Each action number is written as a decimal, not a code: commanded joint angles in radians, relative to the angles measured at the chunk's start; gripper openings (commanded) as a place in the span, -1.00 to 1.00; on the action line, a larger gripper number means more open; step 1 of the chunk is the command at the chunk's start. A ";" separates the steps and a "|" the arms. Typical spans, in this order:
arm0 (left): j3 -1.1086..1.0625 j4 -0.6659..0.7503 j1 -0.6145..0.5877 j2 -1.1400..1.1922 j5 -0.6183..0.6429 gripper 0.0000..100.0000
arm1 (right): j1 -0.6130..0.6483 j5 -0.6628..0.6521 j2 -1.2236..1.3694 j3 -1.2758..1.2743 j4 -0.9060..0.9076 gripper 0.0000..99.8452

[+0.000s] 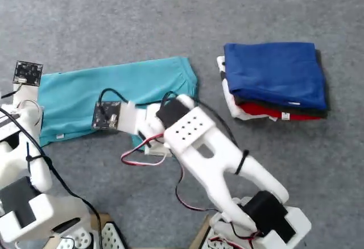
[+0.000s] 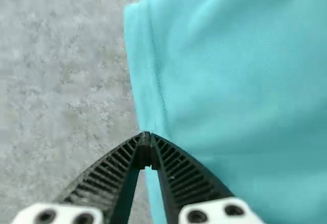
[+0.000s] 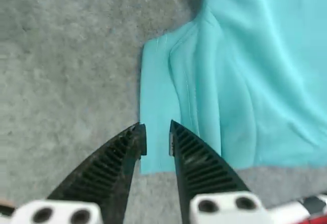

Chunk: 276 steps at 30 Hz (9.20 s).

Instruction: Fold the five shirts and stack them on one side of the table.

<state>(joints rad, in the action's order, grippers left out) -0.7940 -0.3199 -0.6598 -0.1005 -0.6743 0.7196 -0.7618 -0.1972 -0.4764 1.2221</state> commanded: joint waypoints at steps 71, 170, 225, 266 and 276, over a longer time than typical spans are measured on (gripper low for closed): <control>0.024 0.132 -0.013 0.160 -0.011 -0.94 | -0.078 -0.003 0.466 0.236 -0.124 -0.71; 0.736 -0.465 0.156 0.339 0.249 -0.94 | -0.493 0.431 1.349 2.141 0.543 -0.97; 0.022 -0.132 0.170 0.104 0.006 -0.94 | -0.572 0.580 0.990 0.963 0.199 -0.97; -0.191 0.034 0.170 -0.087 0.167 -0.76 | -0.051 0.041 0.071 -0.045 0.002 -0.39; -0.191 0.034 0.170 -0.087 0.167 -0.76 | -0.044 0.041 0.344 -0.048 -0.135 -0.38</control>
<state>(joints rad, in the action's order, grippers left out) -0.9828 -0.2923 -0.4864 -0.1588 -0.5209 0.6644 -0.7142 0.1174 -0.5271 1.1101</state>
